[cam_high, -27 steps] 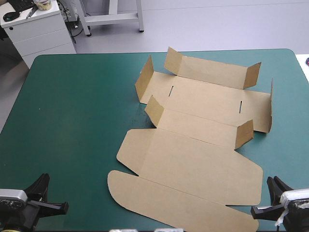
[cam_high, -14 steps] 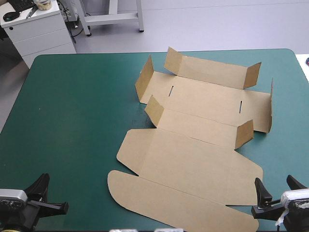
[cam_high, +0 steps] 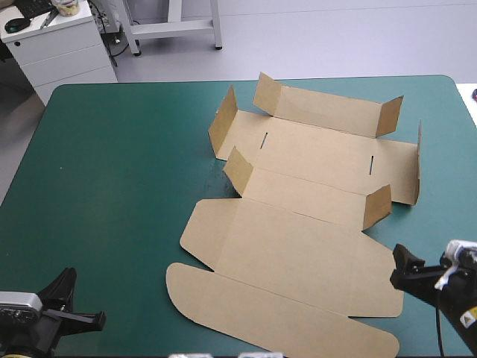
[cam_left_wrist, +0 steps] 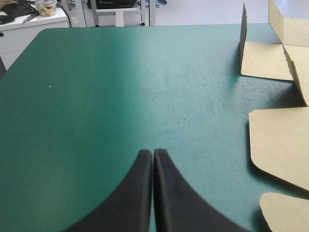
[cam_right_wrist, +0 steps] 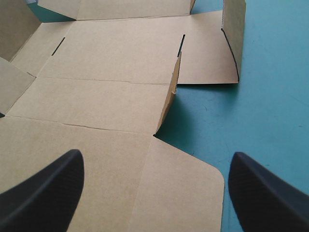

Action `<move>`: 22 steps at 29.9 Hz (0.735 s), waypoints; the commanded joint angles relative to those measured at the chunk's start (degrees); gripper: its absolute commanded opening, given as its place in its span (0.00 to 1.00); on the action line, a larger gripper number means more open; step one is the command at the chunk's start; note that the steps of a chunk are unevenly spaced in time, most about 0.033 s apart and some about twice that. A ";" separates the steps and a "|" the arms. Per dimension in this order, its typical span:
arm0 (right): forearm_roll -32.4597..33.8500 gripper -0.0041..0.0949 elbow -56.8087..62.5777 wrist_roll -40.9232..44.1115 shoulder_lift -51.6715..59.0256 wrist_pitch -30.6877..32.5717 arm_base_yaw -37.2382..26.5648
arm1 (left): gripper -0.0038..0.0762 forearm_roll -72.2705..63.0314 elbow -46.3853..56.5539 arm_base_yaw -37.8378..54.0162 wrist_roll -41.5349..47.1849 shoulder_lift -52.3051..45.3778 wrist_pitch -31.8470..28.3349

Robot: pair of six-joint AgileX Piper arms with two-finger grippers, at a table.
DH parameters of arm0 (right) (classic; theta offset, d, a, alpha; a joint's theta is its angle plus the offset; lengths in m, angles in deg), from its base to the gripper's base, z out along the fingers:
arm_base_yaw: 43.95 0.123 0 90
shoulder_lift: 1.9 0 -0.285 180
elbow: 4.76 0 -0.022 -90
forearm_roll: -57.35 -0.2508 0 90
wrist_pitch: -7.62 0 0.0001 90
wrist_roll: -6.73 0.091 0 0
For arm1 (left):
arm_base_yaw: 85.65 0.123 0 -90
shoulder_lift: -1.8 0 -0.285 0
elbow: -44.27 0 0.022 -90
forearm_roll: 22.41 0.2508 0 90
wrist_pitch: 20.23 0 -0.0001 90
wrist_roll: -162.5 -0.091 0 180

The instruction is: Fold the box

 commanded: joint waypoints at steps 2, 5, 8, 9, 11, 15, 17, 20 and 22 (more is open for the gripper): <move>0.50 0.81 -6.61 0.95 -12.91 -2.20 -0.31 | 0.04 -0.19 -1.69 -0.45 0.17 -0.80 -4.18; 0.50 0.81 -9.75 0.95 -21.50 -2.74 -0.31 | 0.04 -0.19 -1.69 -0.45 0.17 -0.80 -4.18; 0.36 0.81 -12.96 1.05 -28.65 -3.80 -0.31 | 0.04 -0.19 -1.69 -0.45 0.17 -0.80 -4.18; 0.36 0.81 -13.90 1.16 -30.55 -4.15 -0.31 | 0.04 -0.19 -1.69 -0.45 0.17 -0.80 -4.18; 0.36 0.81 -16.32 1.18 -35.18 -4.23 -0.31 | 0.04 -0.19 -1.69 -0.45 0.17 -0.80 -4.18; 0.36 0.81 -20.84 1.07 -43.96 -2.52 -0.31 | 0.04 -0.19 -1.69 -0.45 0.17 -0.80 -4.18; 0.36 0.81 -23.11 0.70 -48.58 -1.23 -0.31 | 0.04 -0.19 -1.69 -0.45 0.17 -0.80 -4.18; -0.24 0.81 -26.14 0.12 -54.70 0.85 -1.56 | 0.04 -0.19 -1.69 -0.45 0.17 -0.80 -4.18; -2.53 0.81 -27.81 -1.32 -58.20 2.38 -2.98 | 0.04 -0.19 -1.69 -0.45 0.17 -0.80 -4.18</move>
